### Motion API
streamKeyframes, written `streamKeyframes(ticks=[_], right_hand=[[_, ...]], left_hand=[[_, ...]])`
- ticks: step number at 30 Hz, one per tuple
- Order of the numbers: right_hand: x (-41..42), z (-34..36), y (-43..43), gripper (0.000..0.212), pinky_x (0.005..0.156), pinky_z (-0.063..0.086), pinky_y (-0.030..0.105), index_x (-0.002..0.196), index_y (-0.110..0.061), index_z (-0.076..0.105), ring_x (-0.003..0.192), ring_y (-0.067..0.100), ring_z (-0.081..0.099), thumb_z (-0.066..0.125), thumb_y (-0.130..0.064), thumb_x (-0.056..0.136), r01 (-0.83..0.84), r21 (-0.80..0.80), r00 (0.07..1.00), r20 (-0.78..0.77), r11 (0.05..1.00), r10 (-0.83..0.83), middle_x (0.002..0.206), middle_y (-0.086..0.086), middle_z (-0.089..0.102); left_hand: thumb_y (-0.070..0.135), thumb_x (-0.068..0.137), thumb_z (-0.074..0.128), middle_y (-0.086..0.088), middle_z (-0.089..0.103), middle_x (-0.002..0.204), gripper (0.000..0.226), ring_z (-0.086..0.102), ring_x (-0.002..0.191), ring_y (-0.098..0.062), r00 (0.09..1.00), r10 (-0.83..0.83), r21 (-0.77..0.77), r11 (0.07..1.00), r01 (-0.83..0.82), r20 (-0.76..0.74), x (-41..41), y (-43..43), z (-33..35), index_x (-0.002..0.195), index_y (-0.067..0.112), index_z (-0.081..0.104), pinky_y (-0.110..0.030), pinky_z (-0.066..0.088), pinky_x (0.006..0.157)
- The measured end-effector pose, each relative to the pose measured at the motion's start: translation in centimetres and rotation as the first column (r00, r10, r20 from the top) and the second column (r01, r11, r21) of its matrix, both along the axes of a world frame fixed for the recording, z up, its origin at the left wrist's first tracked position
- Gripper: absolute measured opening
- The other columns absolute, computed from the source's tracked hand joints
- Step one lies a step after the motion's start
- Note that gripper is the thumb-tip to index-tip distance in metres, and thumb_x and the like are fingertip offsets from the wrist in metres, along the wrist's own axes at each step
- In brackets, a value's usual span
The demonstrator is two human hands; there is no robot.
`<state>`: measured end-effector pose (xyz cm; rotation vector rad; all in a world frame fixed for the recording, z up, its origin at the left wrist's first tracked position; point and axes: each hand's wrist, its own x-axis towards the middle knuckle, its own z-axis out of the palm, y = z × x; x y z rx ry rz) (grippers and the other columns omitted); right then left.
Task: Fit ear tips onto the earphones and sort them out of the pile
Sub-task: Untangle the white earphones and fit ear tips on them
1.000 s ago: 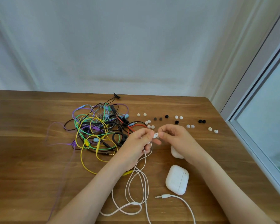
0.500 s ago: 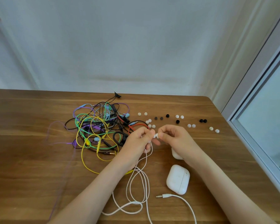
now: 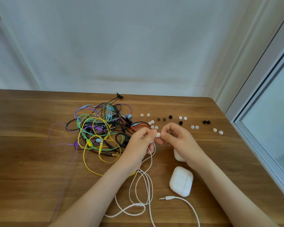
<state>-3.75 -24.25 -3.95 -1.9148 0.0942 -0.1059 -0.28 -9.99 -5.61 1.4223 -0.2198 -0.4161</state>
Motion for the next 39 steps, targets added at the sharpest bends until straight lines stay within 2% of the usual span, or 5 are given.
streamKeyframes(ticks=[15, 23, 26, 32, 39], right_hand=[[-0.9, 0.7, -0.2, 0.013, 0.074, 0.045, 0.014, 0.092, -0.028, 0.059, 0.08, -0.001, 0.056, 0.059, -0.015, 0.092, -0.025, -0.204, 0.989, 0.139, 0.979, 0.055, 0.087, -0.01, 0.062], [-4.7, 2.3, 3.1, 0.044, 0.079, 0.049, 0.028, 0.101, -0.025, 0.055, 0.088, 0.007, 0.055, 0.065, -0.061, 0.077, -0.372, -0.598, 0.928, -0.253, 0.71, 0.273, 0.097, -0.011, 0.057], [-5.6, 1.2, 4.7, 0.026, 0.078, 0.046, 0.029, 0.097, -0.022, 0.051, 0.089, 0.012, 0.053, 0.061, -0.045, 0.087, -0.414, -0.679, 0.91, -0.309, 0.606, 0.275, 0.097, -0.008, 0.053], [-6.1, 1.3, 4.8, 0.005, 0.072, 0.048, 0.031, 0.093, -0.016, 0.052, 0.082, 0.017, 0.057, 0.047, -0.017, 0.093, -0.357, -0.685, 0.934, -0.263, 0.635, 0.242, 0.094, 0.001, 0.058], [-6.4, 5.0, 3.9, 0.012, 0.057, 0.041, 0.019, 0.089, -0.024, 0.049, 0.059, 0.01, 0.052, 0.05, -0.014, 0.097, -0.219, -0.442, 0.959, 0.066, 0.87, 0.275, 0.073, 0.003, 0.062]], left_hand=[[0.021, 0.093, 0.06, 0.005, 0.048, 0.059, 0.017, 0.038, 0.048, -0.006, 0.997, -0.078, 0.0, 0.997, 0.078, -0.021, -0.2, 1.2, 2.4, 0.077, 0.015, 0.058, -0.017, 0.032, 0.051], [0.004, 0.097, 0.045, 0.001, 0.057, 0.065, 0.021, 0.039, 0.049, -0.007, 0.992, 0.024, 0.057, 0.998, -0.031, 0.127, -1.4, 4.4, 6.7, 0.085, 0.012, 0.061, -0.02, 0.031, 0.05], [0.005, 0.098, 0.043, 0.004, 0.054, 0.065, 0.023, 0.038, 0.047, -0.005, 0.975, -0.009, 0.13, 0.991, -0.02, 0.221, -2.4, 5.6, 7.2, 0.091, 0.012, 0.063, -0.016, 0.033, 0.046], [0.024, 0.103, 0.04, 0.005, 0.04, 0.06, 0.028, 0.036, 0.052, -0.009, 0.946, -0.127, 0.381, 0.924, 0.004, 0.298, -3.9, 7.9, 7.4, 0.097, 0.017, 0.066, -0.019, 0.033, 0.051], [0.056, 0.078, 0.065, 0.022, 0.049, 0.083, 0.048, 0.048, 0.077, 0.004, 0.908, -0.313, 0.677, 0.735, 0.044, 0.28, -5.8, 8.1, 7.3, 0.119, 0.033, 0.055, -0.017, 0.035, 0.064]])
